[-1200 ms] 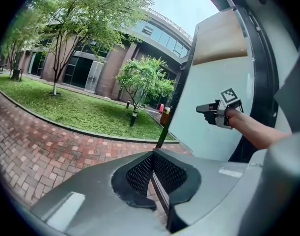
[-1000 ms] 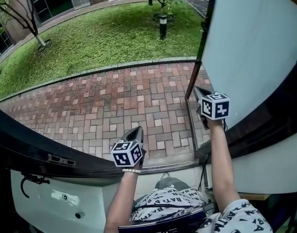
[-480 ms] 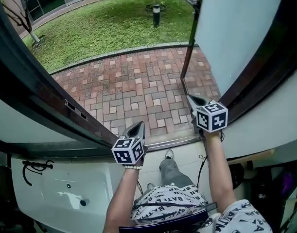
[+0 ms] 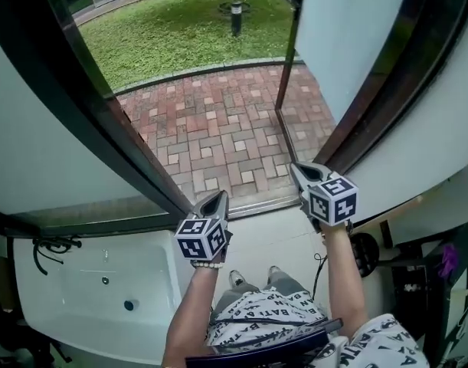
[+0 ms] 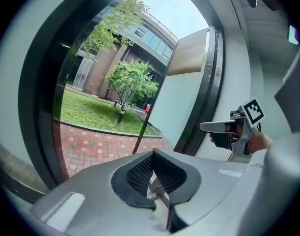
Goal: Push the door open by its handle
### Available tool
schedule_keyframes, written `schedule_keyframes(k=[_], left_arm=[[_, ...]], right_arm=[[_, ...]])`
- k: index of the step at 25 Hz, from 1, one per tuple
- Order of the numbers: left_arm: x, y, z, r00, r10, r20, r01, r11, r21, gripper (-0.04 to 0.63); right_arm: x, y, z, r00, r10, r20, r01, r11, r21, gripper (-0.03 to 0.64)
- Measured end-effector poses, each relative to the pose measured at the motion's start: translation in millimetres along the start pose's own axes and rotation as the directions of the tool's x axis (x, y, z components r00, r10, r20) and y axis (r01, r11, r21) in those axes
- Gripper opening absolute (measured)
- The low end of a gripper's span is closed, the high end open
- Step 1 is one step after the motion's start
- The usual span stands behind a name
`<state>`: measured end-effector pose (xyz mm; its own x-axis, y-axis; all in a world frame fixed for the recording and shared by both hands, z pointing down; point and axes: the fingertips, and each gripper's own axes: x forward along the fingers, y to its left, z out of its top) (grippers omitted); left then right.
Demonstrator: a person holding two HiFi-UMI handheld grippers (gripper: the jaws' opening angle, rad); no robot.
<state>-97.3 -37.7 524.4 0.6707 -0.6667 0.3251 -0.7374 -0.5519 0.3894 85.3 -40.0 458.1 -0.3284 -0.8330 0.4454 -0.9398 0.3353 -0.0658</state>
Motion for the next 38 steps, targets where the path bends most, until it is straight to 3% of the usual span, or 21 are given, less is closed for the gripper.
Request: schedule_keyframes(k=[7, 11, 22, 30, 38], left_arm=[[-34, -24, -21, 0.999, 0.025, 0.028, -0.024, 0.999, -0.021, -0.017], [-50, -51, -44, 0.997, 0.069, 0.023, -0.069, 0.998, 0.007, -0.015], [-112, -165, -126, 0.992, 0.122, 0.025, -0.122, 0.992, 0.014, -0.016], [-154, -228, -150, 0.990, 0.130, 0.052, -0.131, 0.991, 0.012, -0.016], [-178, -250, -150, 0.989, 0.125, 0.077, -0.128, 0.991, 0.033, -0.015]], right_arm=[[-27, 26, -29, 0.998, 0.057, -0.029, -0.057, 0.998, -0.017, 0.012], [-62, 32, -59, 0.997, 0.074, -0.034, -0.074, 0.997, 0.000, 0.012], [-182, 48, -154, 0.992, 0.123, -0.021, -0.123, 0.992, 0.003, 0.012], [-246, 60, -189, 0.986, 0.169, 0.005, -0.169, 0.985, 0.033, 0.012], [-274, 80, -199, 0.982, 0.187, 0.013, -0.188, 0.982, 0.013, 0.014]])
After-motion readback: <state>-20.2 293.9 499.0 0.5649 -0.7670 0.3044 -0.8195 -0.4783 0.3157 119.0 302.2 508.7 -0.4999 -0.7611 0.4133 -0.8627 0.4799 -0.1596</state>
